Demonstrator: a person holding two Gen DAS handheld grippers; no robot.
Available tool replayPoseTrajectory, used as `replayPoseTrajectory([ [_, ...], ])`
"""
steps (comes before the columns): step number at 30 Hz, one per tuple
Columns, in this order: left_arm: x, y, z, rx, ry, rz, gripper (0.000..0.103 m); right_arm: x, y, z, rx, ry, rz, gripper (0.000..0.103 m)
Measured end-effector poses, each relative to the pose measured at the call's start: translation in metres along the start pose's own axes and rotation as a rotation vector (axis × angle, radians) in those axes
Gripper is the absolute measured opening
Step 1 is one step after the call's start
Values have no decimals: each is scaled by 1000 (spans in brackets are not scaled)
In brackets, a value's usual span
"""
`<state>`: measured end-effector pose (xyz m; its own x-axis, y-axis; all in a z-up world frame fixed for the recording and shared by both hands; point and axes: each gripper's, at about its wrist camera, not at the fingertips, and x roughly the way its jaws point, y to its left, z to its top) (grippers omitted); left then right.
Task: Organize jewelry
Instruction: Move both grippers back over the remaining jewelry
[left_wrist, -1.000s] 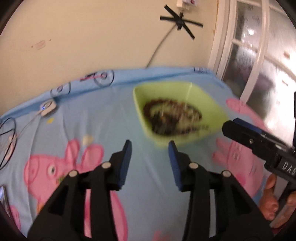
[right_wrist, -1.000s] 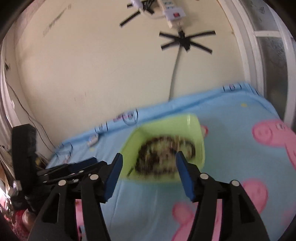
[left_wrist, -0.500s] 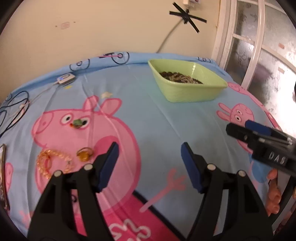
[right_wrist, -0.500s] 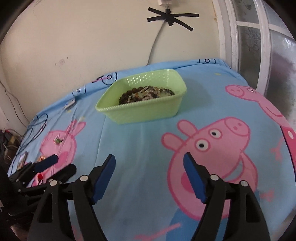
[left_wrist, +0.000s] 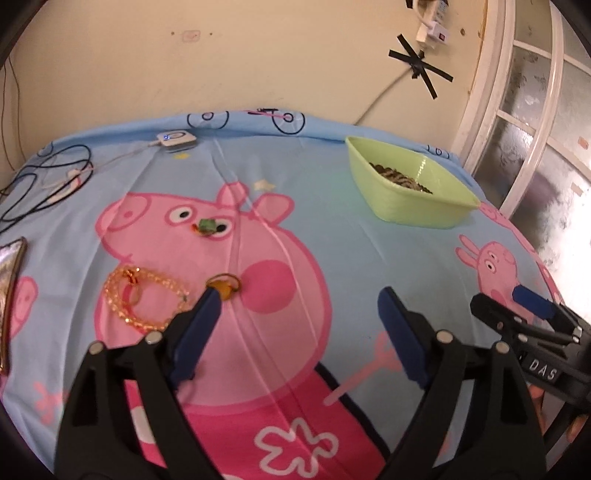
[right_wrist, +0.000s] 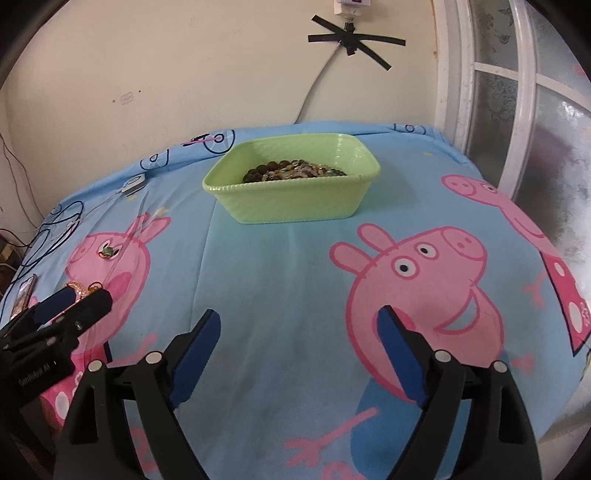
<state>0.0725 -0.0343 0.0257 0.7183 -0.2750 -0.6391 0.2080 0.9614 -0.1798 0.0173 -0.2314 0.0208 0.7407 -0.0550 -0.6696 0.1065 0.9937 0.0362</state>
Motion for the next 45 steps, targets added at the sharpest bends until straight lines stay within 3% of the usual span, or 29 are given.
replayPoseTrajectory([
  [11,1,-14,-2,86,5,56,83,-6,-2,-2,7,-26,-31,68],
  [32,8,-14,-1,84,41,50,92,-4,-7,-6,9,-40,-101,68],
  [45,6,-16,-2,94,39,71,97,-5,-2,-7,10,-33,-86,68],
])
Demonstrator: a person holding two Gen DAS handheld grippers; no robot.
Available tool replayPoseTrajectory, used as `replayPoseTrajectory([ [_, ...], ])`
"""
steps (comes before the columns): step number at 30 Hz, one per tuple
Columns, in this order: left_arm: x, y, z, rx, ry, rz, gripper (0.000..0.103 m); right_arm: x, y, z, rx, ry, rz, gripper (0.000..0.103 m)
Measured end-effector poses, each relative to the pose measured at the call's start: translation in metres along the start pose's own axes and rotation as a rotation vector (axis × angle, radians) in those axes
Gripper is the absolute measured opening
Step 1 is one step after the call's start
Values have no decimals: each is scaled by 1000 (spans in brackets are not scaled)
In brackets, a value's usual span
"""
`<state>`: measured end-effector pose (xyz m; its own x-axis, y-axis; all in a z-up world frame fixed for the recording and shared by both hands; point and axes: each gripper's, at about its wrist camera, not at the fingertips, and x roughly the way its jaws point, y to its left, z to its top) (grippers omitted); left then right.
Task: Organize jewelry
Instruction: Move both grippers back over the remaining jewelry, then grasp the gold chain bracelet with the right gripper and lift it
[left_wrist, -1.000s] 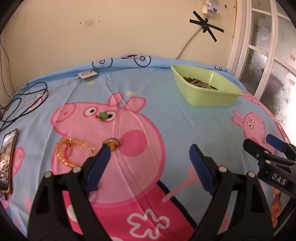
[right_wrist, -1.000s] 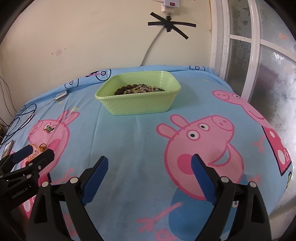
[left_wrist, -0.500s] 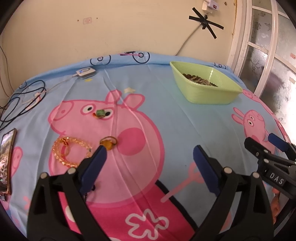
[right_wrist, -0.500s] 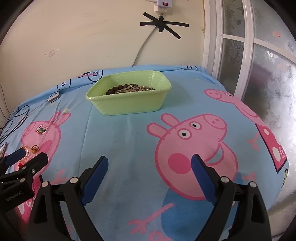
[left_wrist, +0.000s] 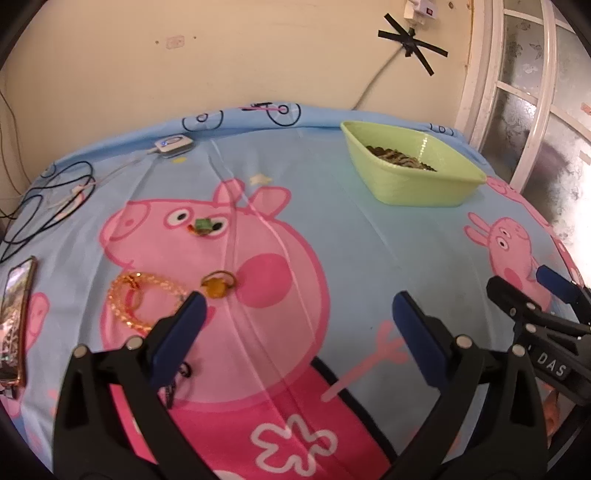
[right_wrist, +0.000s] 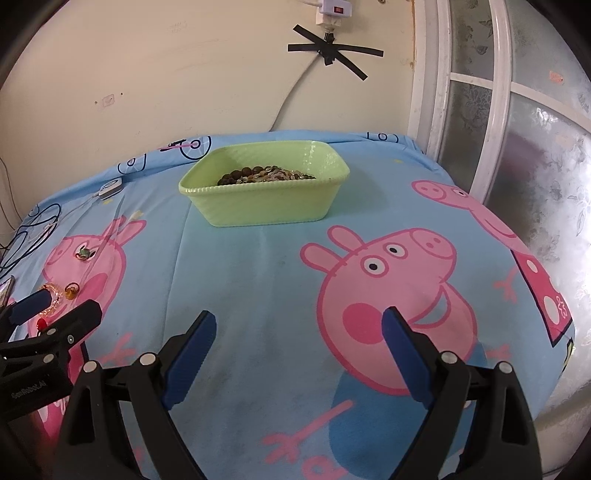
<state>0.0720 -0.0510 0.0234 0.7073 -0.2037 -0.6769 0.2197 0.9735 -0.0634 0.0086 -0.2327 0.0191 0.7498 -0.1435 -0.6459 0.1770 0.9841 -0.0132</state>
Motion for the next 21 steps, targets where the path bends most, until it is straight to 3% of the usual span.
replayPoseTrajectory([
  [11,-7,39,-6,-115,46,-85,97,0,9,-4,-12,47,89,68],
  [17,-39,88,-7,-144,-7,12,97,13,19,-5,-27,92,118,68],
  [21,-72,132,2,-180,-121,106,97,16,28,1,-21,103,195,68],
])
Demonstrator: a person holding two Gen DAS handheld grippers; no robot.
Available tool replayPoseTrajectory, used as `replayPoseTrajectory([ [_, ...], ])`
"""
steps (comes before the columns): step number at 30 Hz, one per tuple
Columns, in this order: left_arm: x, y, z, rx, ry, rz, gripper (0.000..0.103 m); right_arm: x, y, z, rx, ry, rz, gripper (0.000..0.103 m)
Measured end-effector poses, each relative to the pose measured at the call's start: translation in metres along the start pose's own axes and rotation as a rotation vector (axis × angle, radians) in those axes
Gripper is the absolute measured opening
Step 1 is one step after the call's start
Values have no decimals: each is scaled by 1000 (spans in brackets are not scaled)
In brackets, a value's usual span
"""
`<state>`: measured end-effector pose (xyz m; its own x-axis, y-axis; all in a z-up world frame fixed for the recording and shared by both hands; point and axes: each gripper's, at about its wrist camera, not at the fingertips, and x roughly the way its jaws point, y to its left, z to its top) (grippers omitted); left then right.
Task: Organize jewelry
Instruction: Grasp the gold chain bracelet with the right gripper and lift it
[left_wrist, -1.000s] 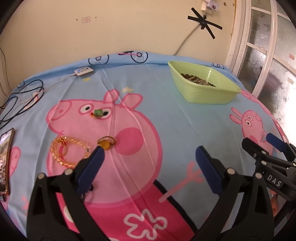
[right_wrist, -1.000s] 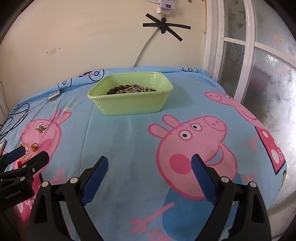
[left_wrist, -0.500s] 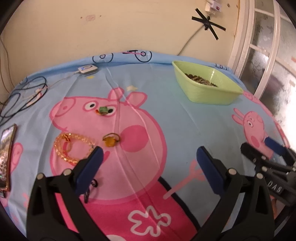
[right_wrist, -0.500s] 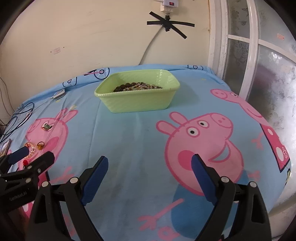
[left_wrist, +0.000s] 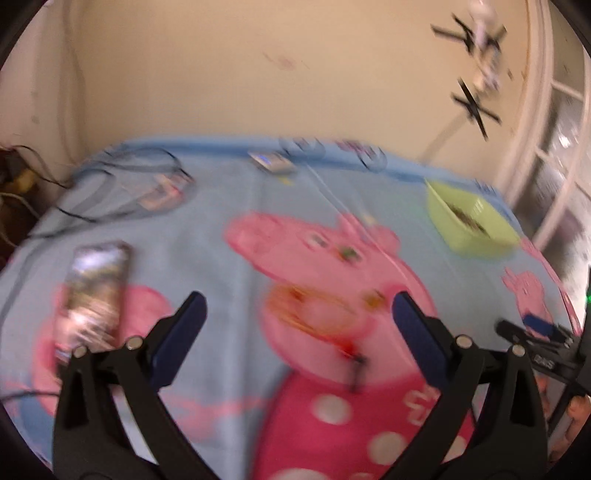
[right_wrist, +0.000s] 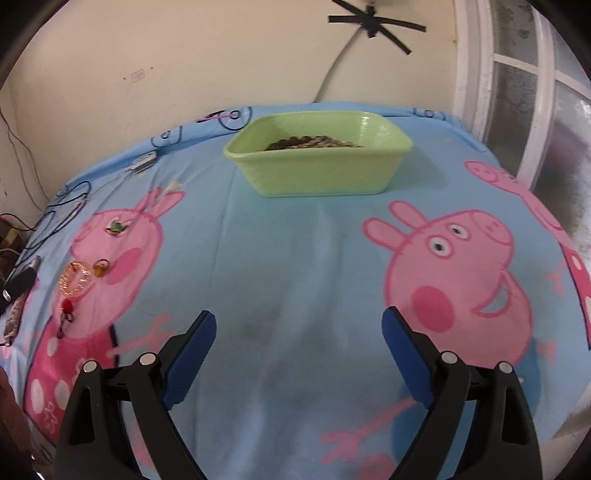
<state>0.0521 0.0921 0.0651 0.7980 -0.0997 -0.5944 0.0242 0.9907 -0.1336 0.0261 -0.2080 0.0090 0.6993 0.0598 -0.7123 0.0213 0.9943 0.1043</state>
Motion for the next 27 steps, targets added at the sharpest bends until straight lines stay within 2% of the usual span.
replayPoseTrajectory([
  [2,-5,20,9,-19,-37,67,97,-2,2,4,4,-5,78,68],
  [4,-1,34,16,-29,-23,82,97,-3,7,9,2,1,155,68],
  [6,7,48,18,-62,22,63,97,-1,13,15,-1,16,238,68],
  [8,9,58,17,-91,29,22,97,2,20,22,-5,25,282,67],
  [9,9,60,17,-97,31,4,96,5,22,24,-8,31,293,61],
  [11,10,64,15,-109,51,-47,82,12,29,30,-18,57,316,48],
  [13,13,65,12,-114,75,-81,72,19,36,33,-27,92,353,32],
  [16,15,65,5,-108,114,-141,58,24,58,36,-99,124,416,12],
  [19,21,57,-1,-86,161,-199,44,23,85,35,-209,131,469,0],
  [21,25,48,-3,-63,181,-225,42,23,101,36,-263,137,501,0],
  [27,52,28,-6,-20,252,-228,42,32,140,44,-382,140,540,0],
])
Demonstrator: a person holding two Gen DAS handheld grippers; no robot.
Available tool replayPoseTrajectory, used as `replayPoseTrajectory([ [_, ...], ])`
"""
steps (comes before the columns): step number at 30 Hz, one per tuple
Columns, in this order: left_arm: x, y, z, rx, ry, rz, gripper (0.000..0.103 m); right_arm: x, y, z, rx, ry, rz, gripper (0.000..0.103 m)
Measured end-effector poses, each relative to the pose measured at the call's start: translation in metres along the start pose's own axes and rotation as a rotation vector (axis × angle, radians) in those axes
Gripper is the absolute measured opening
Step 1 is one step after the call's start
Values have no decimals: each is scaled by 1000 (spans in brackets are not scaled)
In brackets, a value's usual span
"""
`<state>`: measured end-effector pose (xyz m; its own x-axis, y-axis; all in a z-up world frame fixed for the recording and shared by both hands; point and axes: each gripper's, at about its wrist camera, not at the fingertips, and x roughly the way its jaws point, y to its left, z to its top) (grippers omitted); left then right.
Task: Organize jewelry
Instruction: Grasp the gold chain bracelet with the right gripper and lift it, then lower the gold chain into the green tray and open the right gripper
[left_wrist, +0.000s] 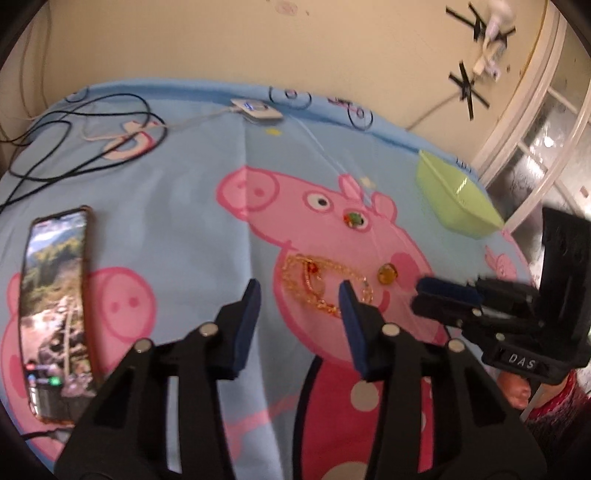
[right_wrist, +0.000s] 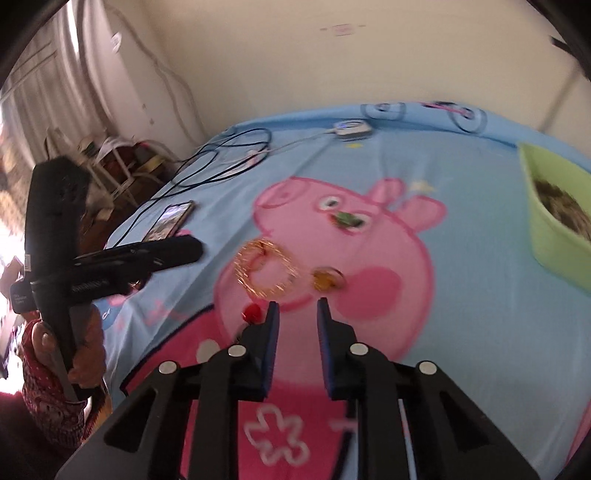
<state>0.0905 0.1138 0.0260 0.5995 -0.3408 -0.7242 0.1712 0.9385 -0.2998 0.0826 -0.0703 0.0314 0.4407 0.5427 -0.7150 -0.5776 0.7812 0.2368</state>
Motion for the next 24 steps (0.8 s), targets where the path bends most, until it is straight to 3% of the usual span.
replayPoseTrajectory([
  [4,20,-5,-2,7,62,13,42,27,12,24,-138,44,-32,0],
  [6,25,-10,-2,43,49,57,35,43,15,32,-203,79,-49,0],
  [8,29,-8,0,38,44,59,8,59,15,33,-243,128,-54,0],
  [11,27,-1,3,2,29,72,7,68,19,34,-303,127,-29,0],
  [14,14,5,7,-34,2,31,7,53,16,37,-260,80,-18,0],
  [18,-13,-5,22,-32,-57,-8,7,16,4,51,-161,-25,66,0],
  [21,-30,-28,37,20,-115,-32,7,-7,-8,57,-99,-83,130,0],
  [24,-22,-50,42,61,-103,-48,7,-21,-22,56,-39,-120,145,0],
])
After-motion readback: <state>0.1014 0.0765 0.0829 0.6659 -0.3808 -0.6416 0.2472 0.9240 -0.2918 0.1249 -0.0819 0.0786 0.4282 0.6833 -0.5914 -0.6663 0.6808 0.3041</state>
